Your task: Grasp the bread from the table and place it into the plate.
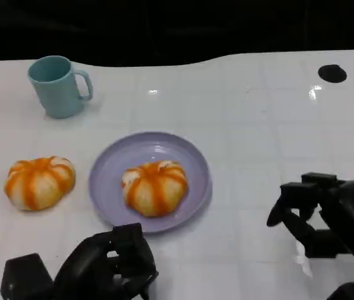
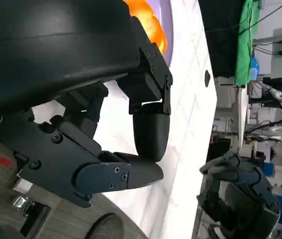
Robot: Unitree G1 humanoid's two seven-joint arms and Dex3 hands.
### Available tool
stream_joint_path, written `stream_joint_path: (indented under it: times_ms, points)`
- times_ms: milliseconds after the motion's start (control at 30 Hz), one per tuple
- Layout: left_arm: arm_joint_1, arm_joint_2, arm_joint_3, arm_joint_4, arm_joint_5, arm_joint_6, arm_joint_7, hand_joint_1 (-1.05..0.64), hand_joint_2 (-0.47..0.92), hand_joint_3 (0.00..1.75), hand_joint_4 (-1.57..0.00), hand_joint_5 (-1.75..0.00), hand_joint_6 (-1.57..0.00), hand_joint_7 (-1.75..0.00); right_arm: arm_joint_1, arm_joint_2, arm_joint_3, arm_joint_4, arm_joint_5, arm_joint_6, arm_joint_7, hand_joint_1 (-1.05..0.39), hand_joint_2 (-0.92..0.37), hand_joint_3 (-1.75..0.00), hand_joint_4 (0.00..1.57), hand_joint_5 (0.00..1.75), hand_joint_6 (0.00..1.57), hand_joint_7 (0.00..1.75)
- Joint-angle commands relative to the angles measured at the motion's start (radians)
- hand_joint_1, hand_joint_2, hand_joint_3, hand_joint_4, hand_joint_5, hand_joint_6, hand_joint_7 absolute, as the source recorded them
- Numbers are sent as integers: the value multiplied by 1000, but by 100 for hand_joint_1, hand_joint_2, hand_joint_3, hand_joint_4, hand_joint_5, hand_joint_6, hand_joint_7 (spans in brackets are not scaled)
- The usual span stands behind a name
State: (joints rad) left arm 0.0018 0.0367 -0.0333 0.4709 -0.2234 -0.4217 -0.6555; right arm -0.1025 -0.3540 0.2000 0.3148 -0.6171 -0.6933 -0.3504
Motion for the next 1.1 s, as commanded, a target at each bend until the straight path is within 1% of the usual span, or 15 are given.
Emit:
stream_joint_path:
  times_ms: [33, 100, 133, 267, 400, 633, 900, 1100]
  points:
    - [0, 12, 8, -5, -4, 9, 9, -51, 61, 73, -80, -175, -78, -138, 59, 2, -18, -49, -29, 58, -23, -21, -41, -113, 86, 170, 88, 118]
    - [0, 13, 9, -4, -3, 6, 9, -50, 61, 73, -80, -175, -78, -138, 76, 13, -13, -46, -27, 68, -34, -21, -41, -115, 85, 173, 86, 124]
    - [-1, 14, 9, -2, -4, 3, 6, -50, 61, 73, -80, -175, -78, -138, 83, 18, -11, -44, -27, 75, -37, -22, -42, -117, 85, 174, 81, 133]
    - [1, 16, 10, -7, -11, 14, 1, -49, 61, 73, -80, -175, -78, -137, 92, 27, -5, -27, -31, 84, -54, -23, -43, -119, 84, 175, 74, 153]
    - [2, 21, 9, -11, -7, 11, 1, -49, 61, 73, -80, -175, -77, -137, 84, 29, 2, 7, -51, 67, -99, -24, -44, -119, 86, 175, 68, 164]
    - [-4, 21, 12, 2, -10, 2, -1, -50, 61, 73, -79, -175, -77, -137, 61, 25, 13, 61, -60, 49, -134, -26, -47, -117, 86, 175, 67, 166]
    - [-15, 25, 15, 27, -6, -19, -2, -52, 62, 72, -79, -175, -78, -137, 40, 24, 23, 96, -78, 37, -162, -27, -46, -116, 87, 175, 68, 165]
    - [-13, 25, 12, 20, -3, -15, 6, -54, 62, 72, -80, -175, -78, -138, 35, 20, 28, 111, -81, 21, -178, -27, -45, -115, 88, 175, 70, 161]
